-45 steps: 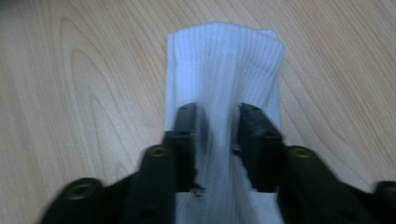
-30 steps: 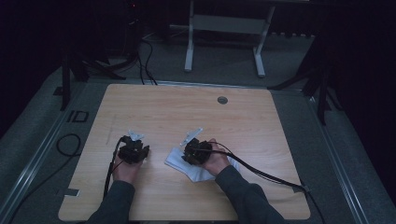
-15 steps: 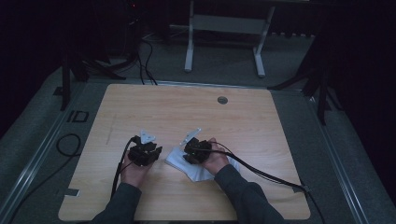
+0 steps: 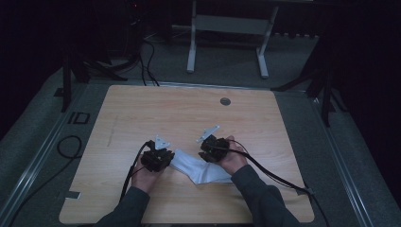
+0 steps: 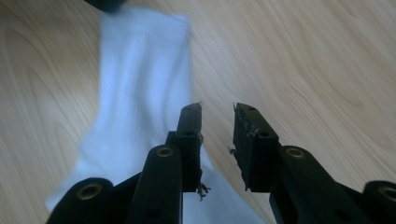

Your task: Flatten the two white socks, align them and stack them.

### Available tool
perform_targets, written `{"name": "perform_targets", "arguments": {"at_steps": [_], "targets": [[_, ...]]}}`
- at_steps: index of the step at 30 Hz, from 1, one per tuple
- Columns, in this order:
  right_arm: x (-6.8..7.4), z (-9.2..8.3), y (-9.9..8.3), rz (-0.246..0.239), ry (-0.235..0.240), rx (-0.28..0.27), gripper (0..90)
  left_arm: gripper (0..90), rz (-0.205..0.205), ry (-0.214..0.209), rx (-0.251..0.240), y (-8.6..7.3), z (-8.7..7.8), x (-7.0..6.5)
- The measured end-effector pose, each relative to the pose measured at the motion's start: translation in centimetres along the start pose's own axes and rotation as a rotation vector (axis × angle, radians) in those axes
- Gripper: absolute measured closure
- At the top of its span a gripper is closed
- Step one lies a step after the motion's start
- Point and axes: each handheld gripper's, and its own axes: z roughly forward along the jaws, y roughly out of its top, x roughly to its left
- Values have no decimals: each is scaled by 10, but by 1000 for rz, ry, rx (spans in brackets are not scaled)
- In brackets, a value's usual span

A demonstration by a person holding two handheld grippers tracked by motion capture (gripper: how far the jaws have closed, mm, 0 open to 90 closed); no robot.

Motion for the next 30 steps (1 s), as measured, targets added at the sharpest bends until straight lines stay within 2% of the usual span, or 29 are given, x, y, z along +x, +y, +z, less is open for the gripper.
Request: {"name": "perform_targets", "arguments": {"at_steps": [6, 10, 17, 21, 23, 26, 28, 30], "targets": [[-19, -24, -31, 83, -38, 10, 701, 834, 14, 5, 27, -3, 8, -3], [-27, -32, -51, 128, -53, 21, 674, 835, 20, 7, 33, -3, 9, -3], [-37, -26, -78, 223, -67, 76, 627, 836, 27, 12, 36, -4, 10, -4], [-40, -20, -82, 251, -18, 96, 619, 841, 33, 18, 37, -4, 10, -5], [-41, -19, -83, 261, 3, 102, 646, 846, 36, 21, 40, -5, 10, -6], [-40, -19, -84, 253, 18, 109, 789, 854, 36, 23, 41, -5, 10, -6], [-38, -21, -85, 239, 8, 105, 877, 857, 32, 25, 42, -5, 10, -6], [-36, -25, -85, 232, -3, 93, 884, 860, 32, 27, 42, -5, 10, -6]]}}
